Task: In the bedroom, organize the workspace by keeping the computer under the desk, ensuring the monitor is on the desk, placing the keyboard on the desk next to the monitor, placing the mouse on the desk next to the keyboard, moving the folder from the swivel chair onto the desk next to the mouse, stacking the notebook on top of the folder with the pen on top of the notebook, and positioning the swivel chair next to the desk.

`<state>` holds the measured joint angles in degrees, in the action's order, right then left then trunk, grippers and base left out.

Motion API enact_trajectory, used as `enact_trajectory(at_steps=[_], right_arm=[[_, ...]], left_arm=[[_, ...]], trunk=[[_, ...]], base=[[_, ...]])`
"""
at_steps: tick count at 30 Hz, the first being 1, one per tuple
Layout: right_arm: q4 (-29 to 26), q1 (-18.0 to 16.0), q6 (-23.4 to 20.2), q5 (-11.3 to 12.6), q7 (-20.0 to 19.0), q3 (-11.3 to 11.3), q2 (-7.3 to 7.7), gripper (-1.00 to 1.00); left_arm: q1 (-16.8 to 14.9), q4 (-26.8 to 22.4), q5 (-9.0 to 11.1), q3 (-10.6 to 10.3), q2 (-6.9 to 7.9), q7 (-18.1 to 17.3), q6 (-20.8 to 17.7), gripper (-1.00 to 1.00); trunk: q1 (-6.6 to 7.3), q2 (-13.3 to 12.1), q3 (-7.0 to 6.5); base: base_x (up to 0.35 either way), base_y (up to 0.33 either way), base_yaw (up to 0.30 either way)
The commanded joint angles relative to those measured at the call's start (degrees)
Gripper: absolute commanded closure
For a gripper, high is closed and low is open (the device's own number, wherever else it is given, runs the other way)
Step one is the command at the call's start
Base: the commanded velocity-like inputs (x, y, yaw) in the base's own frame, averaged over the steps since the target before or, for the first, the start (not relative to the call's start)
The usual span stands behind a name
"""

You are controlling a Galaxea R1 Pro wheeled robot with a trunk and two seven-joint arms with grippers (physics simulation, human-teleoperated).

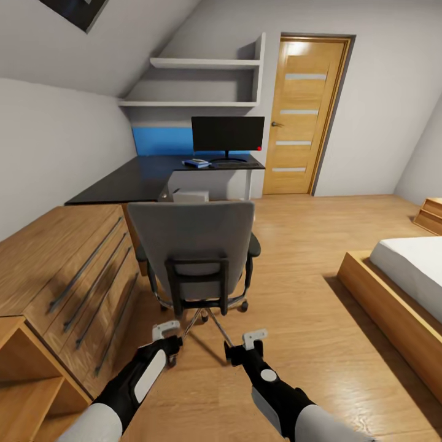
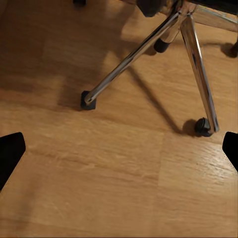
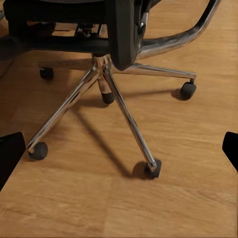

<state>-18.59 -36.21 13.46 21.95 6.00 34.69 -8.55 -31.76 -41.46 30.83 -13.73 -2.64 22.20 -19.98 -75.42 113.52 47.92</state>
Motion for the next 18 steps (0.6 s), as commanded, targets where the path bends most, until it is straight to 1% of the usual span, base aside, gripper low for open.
enact_trajectory(at_steps=[1,4,11,14,15,18], right_arm=[[-0.1,-0.5,-0.5,0.4,0.4,0.5,0.04,-1.00],[-0.6,-2.2,-2.6,0.5,0.4,0.4,0.09,-1.00],[-0.5,-3.0,-3.4,0.7,0.2,0.3,0.17,-1.00],[-0.4,-3.0,-3.4,0.8,0.1,0.2,0.19,-1.00],[-0.3,-3.0,-3.3,0.9,0.1,0.2,0.20,-1.00],[-0.4,-3.1,-3.3,0.8,0.1,0.3,0.20,-1.00]], left_arm=[[-0.5,-0.4,0.6,-0.2,0.03,0.9,-0.6,-1.00],[-1.8,-0.6,0.8,-0.2,0.01,2.0,-1.7,-1.00],[-2.3,2.0,0.9,0.2,0.01,2.4,-1.3,-1.00],[-2.4,3.7,0.9,0.4,0.03,2.4,0.6,-1.00],[-2.4,4.9,0.8,0.4,0.02,2.4,2.2,-1.00],[-2.4,6.4,0.7,0.4,0.04,2.5,4.7,-1.00]], trunk=[[-0.22,0.4,0.24],[-0.88,1.6,0.78],[-2.42,4.5,2.04],[-3.07,5.7,2.57],[-3.29,6.1,2.75],[-3.95,7.3,3.29]], base=[[0.000,0.000,0.000],[0.000,0.000,0.000],[0.000,0.000,0.000],[0.000,0.000,0.000],[0.000,0.000,0.000],[0.000,0.000,0.000]])
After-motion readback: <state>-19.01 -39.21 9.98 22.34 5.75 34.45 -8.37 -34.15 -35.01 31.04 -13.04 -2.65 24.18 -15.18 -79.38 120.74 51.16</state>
